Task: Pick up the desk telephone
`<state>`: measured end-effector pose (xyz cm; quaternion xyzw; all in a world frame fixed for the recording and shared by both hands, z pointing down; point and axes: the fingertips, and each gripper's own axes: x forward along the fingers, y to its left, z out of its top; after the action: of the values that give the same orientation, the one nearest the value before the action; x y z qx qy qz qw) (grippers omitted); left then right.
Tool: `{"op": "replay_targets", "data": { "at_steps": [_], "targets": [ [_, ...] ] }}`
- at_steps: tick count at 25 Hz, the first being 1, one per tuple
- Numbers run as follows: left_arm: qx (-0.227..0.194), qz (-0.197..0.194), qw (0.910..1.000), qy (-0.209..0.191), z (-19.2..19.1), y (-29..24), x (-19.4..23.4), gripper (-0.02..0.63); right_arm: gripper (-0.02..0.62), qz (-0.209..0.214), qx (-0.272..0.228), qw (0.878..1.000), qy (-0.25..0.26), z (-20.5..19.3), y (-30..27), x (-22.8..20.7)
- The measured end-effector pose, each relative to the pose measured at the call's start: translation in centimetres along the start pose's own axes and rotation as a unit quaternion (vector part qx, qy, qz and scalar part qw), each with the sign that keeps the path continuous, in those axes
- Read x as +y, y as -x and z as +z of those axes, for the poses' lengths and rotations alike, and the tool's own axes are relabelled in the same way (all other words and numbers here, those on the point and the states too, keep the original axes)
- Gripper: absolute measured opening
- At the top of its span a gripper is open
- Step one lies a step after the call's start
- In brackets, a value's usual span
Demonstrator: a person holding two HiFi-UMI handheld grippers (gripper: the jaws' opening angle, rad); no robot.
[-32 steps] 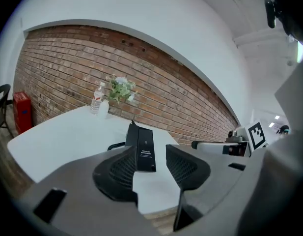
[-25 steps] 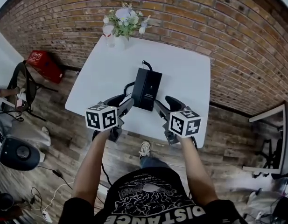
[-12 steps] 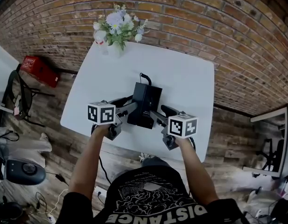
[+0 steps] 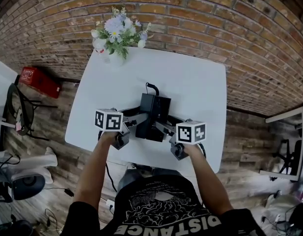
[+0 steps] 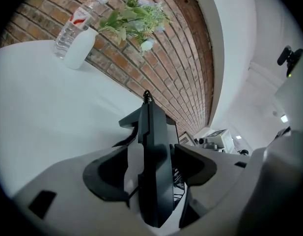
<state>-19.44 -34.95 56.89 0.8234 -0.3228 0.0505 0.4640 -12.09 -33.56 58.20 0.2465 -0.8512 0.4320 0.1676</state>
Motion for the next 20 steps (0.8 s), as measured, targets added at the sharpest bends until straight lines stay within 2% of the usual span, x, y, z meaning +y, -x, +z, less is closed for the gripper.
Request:
{"op": "replay_targets", "data": {
  "at_steps": [10, 16, 20],
  "targets": [
    [0.066, -0.020, 0.9975, -0.017, -1.1, -1.1, 0.3, 0.282, 0.290, -0.036, -0.007, 0.999, -0.027, -0.8, -1.2, -0.3],
    [0.054, -0.026, 0.9982, -0.002, -0.7, -1.3, 0.4, 0.279, 0.289, -0.044, -0.028, 0.998, -0.042, -0.9, -1.2, -0.2],
    [0.042, -0.030, 0.9987, 0.006, -0.7, -1.6, 0.0, 0.247, 0.287, -0.045, -0.031, 0.998, -0.040, -0.9, -1.4, 0.1]
  ]
}}
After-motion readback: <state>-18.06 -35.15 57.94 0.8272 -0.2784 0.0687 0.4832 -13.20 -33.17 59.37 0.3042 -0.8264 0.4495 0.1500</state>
